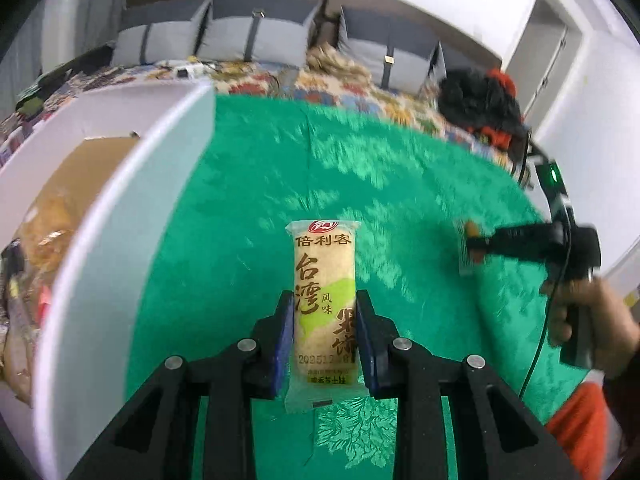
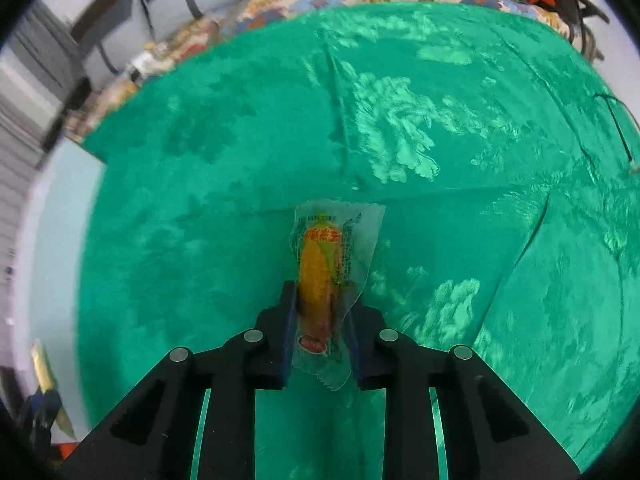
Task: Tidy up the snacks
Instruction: 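Grasp the rice cake bar with the left tool while the right tool grasps the orange snack, then carry both snacks into the white box and open both tools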
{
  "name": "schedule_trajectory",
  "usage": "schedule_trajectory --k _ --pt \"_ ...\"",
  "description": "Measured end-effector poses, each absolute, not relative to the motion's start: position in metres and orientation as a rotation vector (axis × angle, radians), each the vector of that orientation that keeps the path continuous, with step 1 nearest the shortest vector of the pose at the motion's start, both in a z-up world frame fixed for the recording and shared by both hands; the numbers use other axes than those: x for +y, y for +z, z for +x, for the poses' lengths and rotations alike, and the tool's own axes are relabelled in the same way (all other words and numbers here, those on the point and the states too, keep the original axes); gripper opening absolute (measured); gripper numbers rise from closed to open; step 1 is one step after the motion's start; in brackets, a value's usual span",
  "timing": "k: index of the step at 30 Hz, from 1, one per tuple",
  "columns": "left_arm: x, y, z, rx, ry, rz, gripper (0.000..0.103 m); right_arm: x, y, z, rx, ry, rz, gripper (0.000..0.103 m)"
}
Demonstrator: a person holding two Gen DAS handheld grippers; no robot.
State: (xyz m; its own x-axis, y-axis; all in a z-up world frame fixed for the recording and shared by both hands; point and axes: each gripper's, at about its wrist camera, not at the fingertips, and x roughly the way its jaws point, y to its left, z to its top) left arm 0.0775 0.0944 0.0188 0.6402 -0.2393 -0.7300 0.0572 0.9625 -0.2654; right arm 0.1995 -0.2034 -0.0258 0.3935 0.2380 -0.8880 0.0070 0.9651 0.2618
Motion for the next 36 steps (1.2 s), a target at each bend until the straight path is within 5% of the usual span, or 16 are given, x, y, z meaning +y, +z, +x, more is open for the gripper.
schedule_trajectory --k 6,12,17,20,22,23,29,36 --pt "0.160 0.062 0.066 0.782 -0.107 -0.304 0.029 -0.161 0.033 0.175 1.101 0.392 0.396 0.023" --pt "0.257 0.078 0.058 0.759 0.108 -0.279 0.029 -0.009 0.109 0.139 1.043 0.776 0.323 0.023" --pt "0.322 0.060 0.047 0.821 0.276 -0.241 0.029 0.115 0.117 0.099 1.072 0.971 0.179 0.024" --pt "0.343 0.041 0.040 0.868 0.376 -0.236 0.049 0.164 0.102 0.078 1.088 1.004 0.077 0.031" --pt "0.347 0.034 0.030 0.870 0.417 -0.239 0.076 0.181 0.088 0.073 1.103 0.947 -0.001 0.070" --pt "0.347 0.034 0.021 0.854 0.428 -0.231 0.084 0.182 0.086 0.072 1.088 0.916 -0.011 0.070" --pt "0.320 0.047 0.006 0.821 0.468 -0.106 0.091 0.159 0.110 0.076 0.954 0.848 -0.058 0.069" --pt "0.298 0.090 -0.020 0.641 0.586 -0.086 0.103 0.151 0.137 0.067 0.753 0.780 -0.131 0.084"
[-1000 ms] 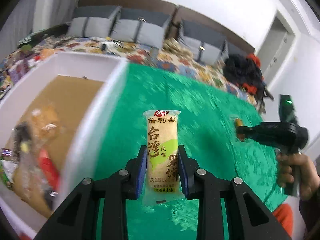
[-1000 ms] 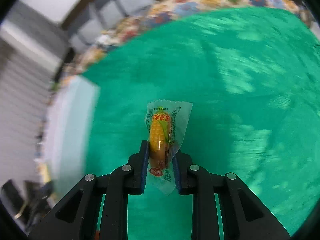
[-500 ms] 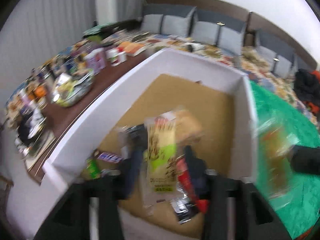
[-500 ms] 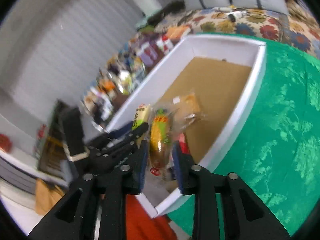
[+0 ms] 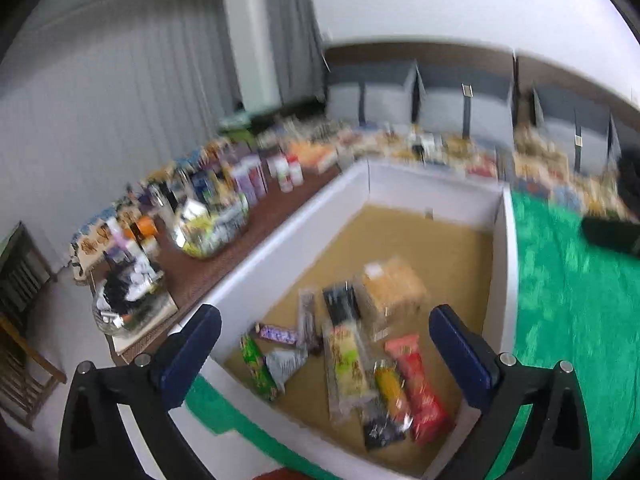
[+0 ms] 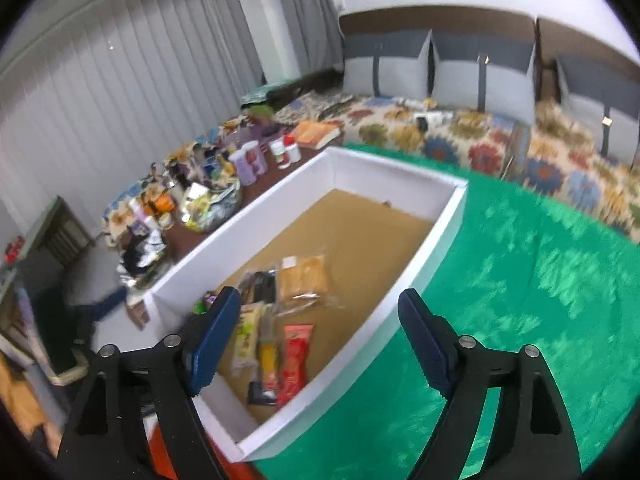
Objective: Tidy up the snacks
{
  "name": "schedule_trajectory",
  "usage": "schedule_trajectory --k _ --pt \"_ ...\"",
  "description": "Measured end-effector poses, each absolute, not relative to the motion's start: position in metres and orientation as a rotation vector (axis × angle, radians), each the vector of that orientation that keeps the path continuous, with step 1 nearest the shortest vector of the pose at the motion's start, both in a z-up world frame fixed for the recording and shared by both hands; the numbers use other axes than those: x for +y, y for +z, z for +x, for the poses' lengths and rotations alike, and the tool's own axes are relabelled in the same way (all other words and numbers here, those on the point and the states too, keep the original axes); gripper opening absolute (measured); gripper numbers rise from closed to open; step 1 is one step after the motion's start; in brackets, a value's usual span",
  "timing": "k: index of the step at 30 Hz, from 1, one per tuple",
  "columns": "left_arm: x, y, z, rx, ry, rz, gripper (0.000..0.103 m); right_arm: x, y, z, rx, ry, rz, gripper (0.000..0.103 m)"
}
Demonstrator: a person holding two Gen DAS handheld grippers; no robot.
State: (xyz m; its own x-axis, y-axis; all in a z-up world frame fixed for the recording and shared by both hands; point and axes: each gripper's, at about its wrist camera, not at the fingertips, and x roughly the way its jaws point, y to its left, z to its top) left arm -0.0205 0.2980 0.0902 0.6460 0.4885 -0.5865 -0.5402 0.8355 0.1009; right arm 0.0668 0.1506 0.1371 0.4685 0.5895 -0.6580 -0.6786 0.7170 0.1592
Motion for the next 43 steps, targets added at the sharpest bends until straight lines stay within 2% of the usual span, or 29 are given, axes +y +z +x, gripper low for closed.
schedule_trajectory --k 11,18,43 --pt "0.296 0.100 -0.028 0.704 0.578 -0.090 0.103 0.175 0.119 0.049 0.739 0.770 -0.361 0.084" --pt "0.312 0.097 -0.036 0.722 0.592 -0.157 0.103 0.177 0.123 0.049 0.805 0.823 -0.284 0.084" --pt "0.322 0.095 -0.043 0.698 0.596 -0.190 0.103 0.199 0.109 0.044 0.811 0.787 -0.356 0.084"
